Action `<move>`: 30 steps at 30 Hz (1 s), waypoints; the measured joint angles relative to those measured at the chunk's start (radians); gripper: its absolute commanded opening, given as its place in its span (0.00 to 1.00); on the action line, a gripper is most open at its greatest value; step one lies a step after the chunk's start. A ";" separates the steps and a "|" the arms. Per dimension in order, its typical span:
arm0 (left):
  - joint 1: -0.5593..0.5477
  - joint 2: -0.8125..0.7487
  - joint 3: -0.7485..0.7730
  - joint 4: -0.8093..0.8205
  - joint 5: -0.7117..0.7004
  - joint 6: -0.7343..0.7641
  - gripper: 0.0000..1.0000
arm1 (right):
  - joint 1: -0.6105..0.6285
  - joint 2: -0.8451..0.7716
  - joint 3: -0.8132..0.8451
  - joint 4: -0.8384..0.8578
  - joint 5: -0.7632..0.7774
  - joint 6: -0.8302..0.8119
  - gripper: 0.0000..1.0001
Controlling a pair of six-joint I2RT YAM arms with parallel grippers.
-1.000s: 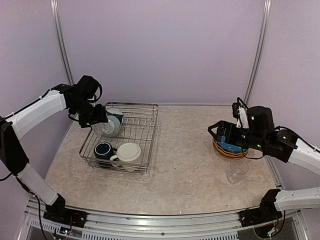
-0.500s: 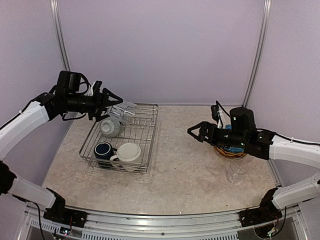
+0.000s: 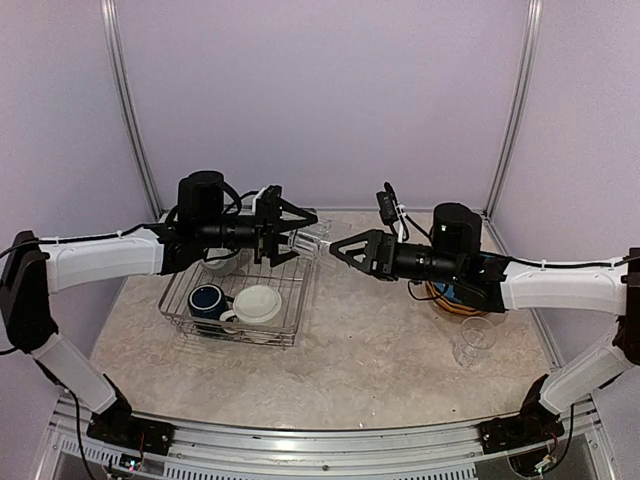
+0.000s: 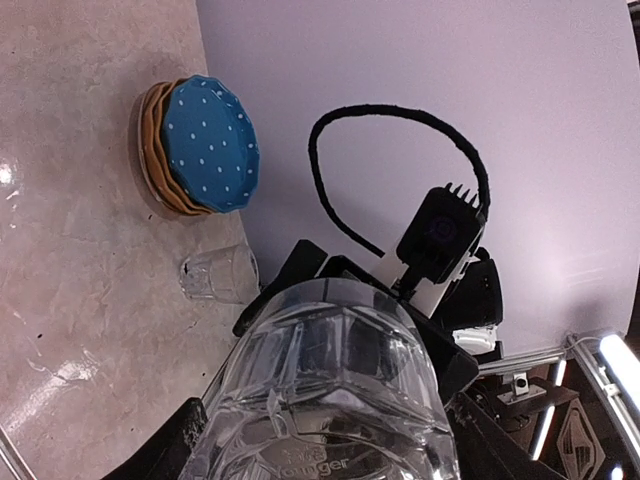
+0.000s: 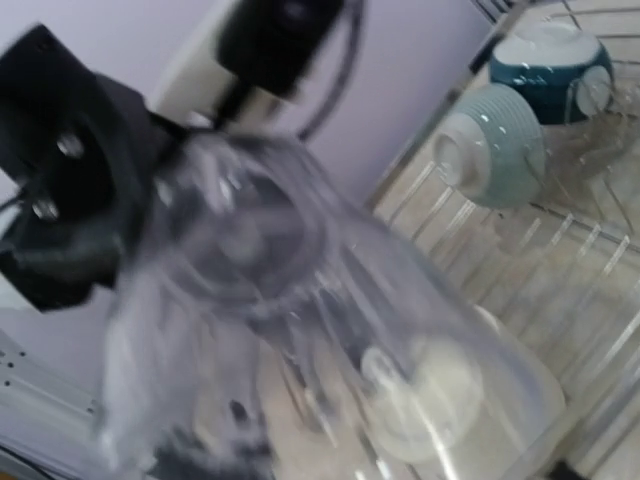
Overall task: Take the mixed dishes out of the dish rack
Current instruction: Pass from the left arm to the right
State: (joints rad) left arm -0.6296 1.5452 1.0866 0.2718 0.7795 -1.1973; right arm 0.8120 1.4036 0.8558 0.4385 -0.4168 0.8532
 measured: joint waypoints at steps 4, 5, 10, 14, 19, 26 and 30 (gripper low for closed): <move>-0.037 0.061 0.002 0.126 0.000 -0.059 0.35 | -0.003 -0.001 -0.002 0.021 0.006 0.008 0.70; -0.037 0.076 0.003 0.154 0.000 -0.074 0.35 | -0.007 -0.002 -0.002 0.024 0.016 0.011 0.64; -0.048 0.158 0.016 0.295 -0.004 -0.145 0.32 | -0.016 -0.035 -0.034 0.023 0.080 0.006 0.42; -0.060 0.199 0.018 0.386 -0.007 -0.198 0.32 | -0.017 -0.066 -0.058 0.021 0.121 0.003 0.55; -0.064 0.207 0.018 0.415 -0.013 -0.213 0.29 | -0.016 -0.084 -0.063 0.005 0.138 -0.012 0.98; -0.050 0.164 -0.027 0.351 -0.037 -0.182 0.29 | 0.002 -0.148 -0.062 -0.119 0.180 -0.054 1.00; -0.023 0.122 -0.042 0.282 -0.065 -0.154 0.29 | 0.002 -0.177 -0.056 -0.154 0.195 -0.078 0.98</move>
State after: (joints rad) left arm -0.6525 1.6676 1.0451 0.5541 0.7147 -1.3518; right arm 0.8143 1.2266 0.7998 0.2844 -0.2214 0.7750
